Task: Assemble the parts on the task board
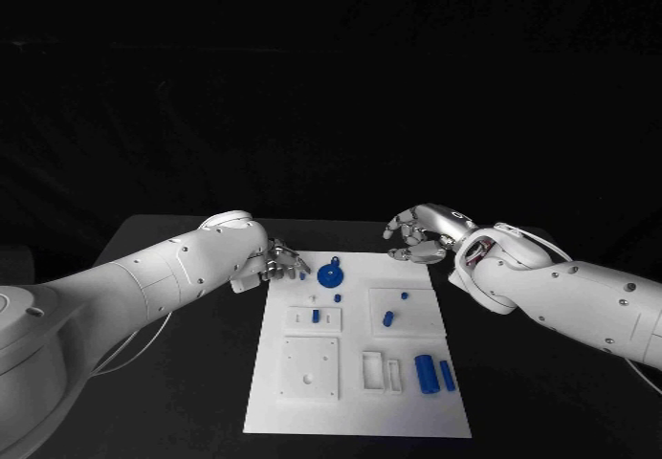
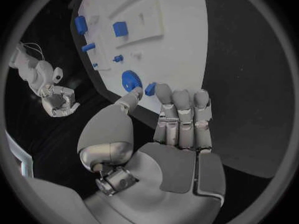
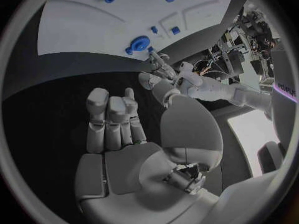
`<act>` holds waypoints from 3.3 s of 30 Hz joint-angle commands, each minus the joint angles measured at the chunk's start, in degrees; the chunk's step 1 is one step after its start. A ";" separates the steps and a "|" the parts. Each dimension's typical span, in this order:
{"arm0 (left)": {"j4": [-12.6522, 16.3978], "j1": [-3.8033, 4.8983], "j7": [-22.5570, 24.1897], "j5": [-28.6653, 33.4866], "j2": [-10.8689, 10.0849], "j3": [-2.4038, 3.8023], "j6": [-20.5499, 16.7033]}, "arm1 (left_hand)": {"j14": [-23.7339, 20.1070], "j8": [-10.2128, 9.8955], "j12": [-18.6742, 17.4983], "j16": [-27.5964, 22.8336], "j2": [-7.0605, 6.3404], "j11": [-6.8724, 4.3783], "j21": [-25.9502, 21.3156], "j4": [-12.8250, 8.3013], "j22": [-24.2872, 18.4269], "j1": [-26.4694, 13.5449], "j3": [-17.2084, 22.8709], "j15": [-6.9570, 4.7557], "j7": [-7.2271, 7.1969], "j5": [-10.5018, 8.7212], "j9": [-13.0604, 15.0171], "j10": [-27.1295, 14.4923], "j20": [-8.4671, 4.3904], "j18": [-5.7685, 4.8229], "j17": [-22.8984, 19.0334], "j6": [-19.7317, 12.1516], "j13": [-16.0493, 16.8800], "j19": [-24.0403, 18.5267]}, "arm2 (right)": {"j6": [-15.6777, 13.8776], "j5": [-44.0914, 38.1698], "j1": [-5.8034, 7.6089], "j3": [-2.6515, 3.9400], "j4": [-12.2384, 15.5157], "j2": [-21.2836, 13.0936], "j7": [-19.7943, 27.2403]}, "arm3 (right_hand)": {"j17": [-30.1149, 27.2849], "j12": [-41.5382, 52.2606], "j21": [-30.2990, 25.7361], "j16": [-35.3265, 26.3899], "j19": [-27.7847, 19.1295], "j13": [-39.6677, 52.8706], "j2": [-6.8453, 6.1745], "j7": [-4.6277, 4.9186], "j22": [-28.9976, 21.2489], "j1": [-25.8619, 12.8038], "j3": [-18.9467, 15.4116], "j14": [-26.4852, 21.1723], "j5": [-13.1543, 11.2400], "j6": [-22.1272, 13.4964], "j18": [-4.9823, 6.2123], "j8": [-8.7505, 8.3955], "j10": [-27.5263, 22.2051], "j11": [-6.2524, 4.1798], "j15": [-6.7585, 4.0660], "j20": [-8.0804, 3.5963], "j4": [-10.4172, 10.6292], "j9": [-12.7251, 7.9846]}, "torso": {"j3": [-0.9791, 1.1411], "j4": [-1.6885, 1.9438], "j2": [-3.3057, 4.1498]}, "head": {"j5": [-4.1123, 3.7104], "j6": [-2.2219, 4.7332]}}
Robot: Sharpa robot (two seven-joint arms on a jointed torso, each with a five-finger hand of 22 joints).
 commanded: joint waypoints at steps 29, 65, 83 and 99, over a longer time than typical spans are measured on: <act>-0.83 -0.29 1.23 2.48 0.50 0.00 0.17 | -0.52 0.11 -0.74 0.29 6.08 0.21 -0.33 -5.32 0.59 4.07 -1.19 0.32 0.45 0.05 -1.06 -0.04 -8.15 -1.21 0.00 -0.45 0.52 -0.38 | 0.64 -0.31 0.01 0.02 -0.01 0.21 0.03 | 0.10 0.28 -0.33 -0.22 -0.13 -0.09 -0.33 0.57 0.80 -0.03 -0.17 0.27 0.32 -0.04 3.53 0.01 -0.20 -0.15 -0.35 -0.47 0.22 0.05 | -0.01 0.02 -0.03 | -0.17 -0.21; -0.54 -0.27 1.01 2.79 0.23 0.01 -1.30 | 0.61 1.91 -0.81 1.05 12.68 -0.49 -0.12 -13.85 1.55 6.36 1.15 0.05 -0.29 11.57 -1.80 1.50 -8.22 -1.61 0.10 2.68 1.08 0.70 | 0.95 -0.32 0.01 0.02 -0.14 0.32 -0.05 | 0.12 0.32 -0.32 -0.21 -0.10 -0.10 -0.32 0.56 0.81 0.00 -0.18 0.31 0.33 -0.01 3.53 0.03 -0.16 -0.16 -0.35 -0.47 0.22 0.06 | -0.02 0.06 -0.06 | 0.00 -0.18; 15.87 0.73 -0.98 6.01 -8.92 0.00 -7.07 | 2.40 2.98 -0.41 2.12 9.13 -1.51 0.32 -11.05 2.28 5.05 10.76 -0.57 -1.34 9.12 -2.87 3.50 -8.79 -1.45 0.39 5.76 1.76 2.61 | 1.24 -0.32 0.01 0.01 -0.13 -0.29 -0.30 | 0.13 0.32 -0.33 -0.23 -0.11 -0.13 -0.33 0.55 0.81 0.22 -0.08 0.31 0.74 -0.01 3.53 0.03 -0.17 -0.17 -0.36 -0.48 0.11 0.07 | 0.06 0.57 -0.61 | 0.37 -0.52; 31.62 0.65 -1.24 1.54 -17.20 -2.98 -15.73 | 5.16 4.41 1.72 4.49 9.36 -3.00 2.01 -13.09 3.43 0.70 12.18 -2.19 -2.79 14.40 -3.31 6.19 -9.81 -0.68 1.32 8.92 3.27 5.26 | 1.41 -0.32 0.01 0.00 -0.04 -0.72 -0.46 | 0.15 0.33 -0.34 -0.26 -0.12 -0.16 -0.33 0.56 0.82 0.26 -0.02 0.31 1.71 0.00 3.53 0.04 -0.18 -0.16 -0.35 -0.45 0.12 0.09 | 0.02 0.84 -0.97 | 0.45 -1.19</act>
